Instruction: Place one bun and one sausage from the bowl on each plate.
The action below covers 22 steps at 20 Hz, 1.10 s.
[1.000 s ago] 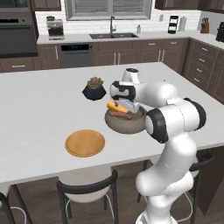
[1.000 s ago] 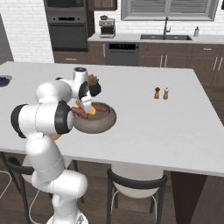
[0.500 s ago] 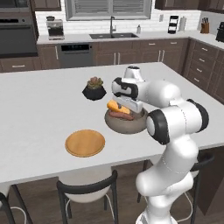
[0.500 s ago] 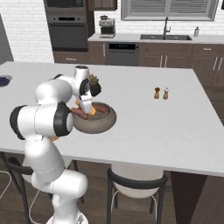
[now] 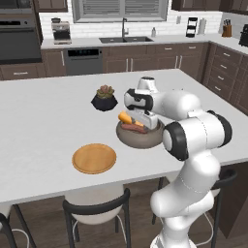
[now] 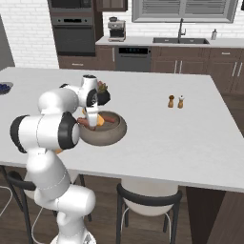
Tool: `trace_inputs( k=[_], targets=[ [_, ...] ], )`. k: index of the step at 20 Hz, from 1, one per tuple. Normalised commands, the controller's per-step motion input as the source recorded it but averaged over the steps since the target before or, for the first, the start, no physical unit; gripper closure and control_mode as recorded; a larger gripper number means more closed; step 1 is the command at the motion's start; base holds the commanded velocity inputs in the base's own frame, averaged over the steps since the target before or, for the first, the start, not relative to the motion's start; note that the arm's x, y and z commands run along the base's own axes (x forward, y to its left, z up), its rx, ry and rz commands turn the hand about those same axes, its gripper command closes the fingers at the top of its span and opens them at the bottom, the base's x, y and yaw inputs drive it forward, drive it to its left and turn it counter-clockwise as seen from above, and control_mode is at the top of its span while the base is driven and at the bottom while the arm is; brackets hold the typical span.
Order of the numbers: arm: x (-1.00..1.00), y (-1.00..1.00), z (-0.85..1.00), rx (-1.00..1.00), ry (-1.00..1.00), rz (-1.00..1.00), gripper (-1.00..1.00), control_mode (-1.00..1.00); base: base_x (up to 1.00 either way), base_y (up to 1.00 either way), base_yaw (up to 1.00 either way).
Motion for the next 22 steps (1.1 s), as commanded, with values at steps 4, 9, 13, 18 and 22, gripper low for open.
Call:
trace_inputs(
  k=[4,9,13,18,22],
  targets=[
    [-0.06,0.00,-0.33,-0.01,0.23,-0.17,-1.00,-1.00,0.00,0.00,0.00],
    [-0.06,0.00,-0.13,0.00,-0.03,-0.15,-1.00,-1.00,0.00,0.00,0.00],
    [-0.29,-0.23,0.00,0.00,-0.04,0.32,-1.00,-1.00,0.00,0.00,0.00],
    [-0.64,-0.17,0.04,0.00,-0.19,0.58,-1.00,-1.00,0.00,0.00,0.00],
    [-0.31,-0.04,0.15,0.14,-0.37,0.51,-1.00,-1.00,0.00,0.00,0.00]
  ],
)
